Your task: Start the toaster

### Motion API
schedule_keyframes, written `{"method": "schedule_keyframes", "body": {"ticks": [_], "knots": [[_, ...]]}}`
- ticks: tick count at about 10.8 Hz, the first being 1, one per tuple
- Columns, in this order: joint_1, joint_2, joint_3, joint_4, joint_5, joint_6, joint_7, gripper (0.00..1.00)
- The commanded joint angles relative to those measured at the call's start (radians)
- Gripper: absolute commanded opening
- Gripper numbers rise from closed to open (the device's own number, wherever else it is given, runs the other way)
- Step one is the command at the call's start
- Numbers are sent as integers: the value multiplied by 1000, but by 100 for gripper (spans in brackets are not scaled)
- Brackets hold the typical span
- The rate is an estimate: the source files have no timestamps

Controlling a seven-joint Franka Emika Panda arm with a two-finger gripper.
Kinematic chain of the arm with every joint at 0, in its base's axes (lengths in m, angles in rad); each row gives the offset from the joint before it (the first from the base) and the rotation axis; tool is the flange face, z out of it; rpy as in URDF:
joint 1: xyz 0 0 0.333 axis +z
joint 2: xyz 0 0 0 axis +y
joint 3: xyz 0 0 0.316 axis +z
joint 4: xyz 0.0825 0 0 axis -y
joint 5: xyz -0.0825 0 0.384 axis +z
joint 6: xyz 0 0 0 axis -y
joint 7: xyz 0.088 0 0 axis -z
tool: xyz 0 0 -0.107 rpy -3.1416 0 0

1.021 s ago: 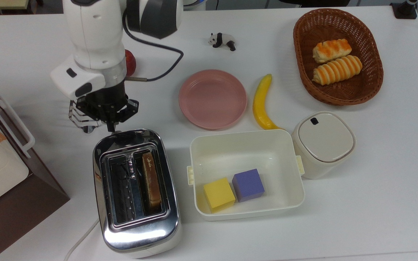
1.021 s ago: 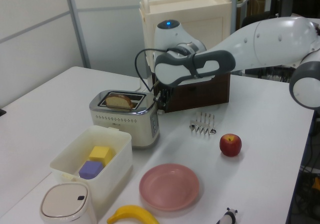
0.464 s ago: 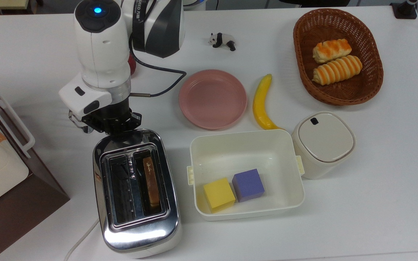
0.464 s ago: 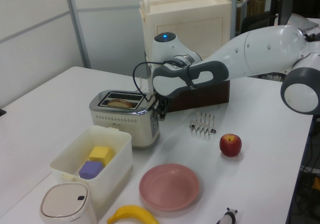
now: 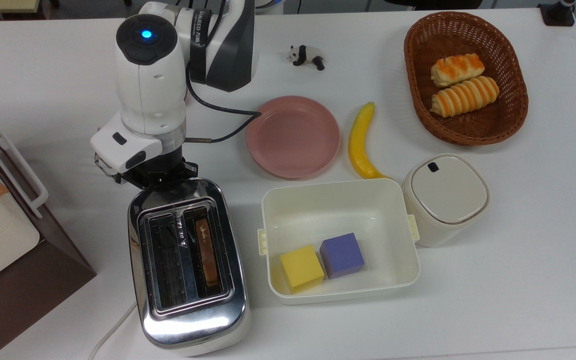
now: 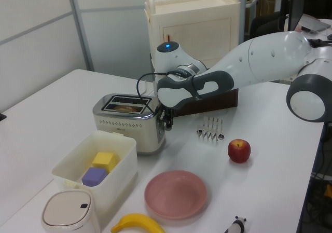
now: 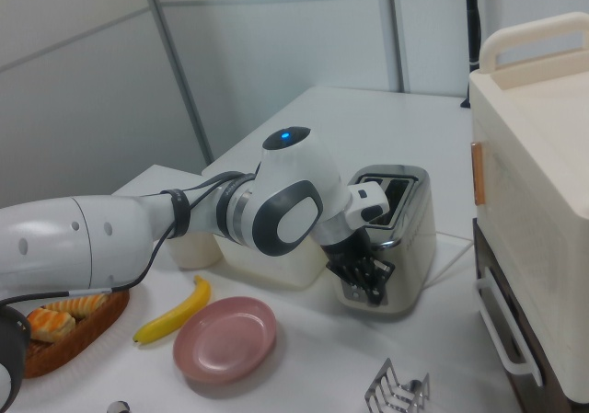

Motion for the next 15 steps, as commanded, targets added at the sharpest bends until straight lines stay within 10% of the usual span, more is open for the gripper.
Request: {"method": "schedule_keyframes", "body": {"ticks": [1,8,9,10,11,15], "knots": [[4,20,-11,7,-7,63,-20,0],[-2,-277,1,6,6,-363,-57,0],[3,-299,3,6,8,-416,-49,21],[12,-314,3,4,8,-455,-34,74],[18,-328,12,4,7,-478,16,100],[29,-380,64,-9,-4,-543,280,100]]}}
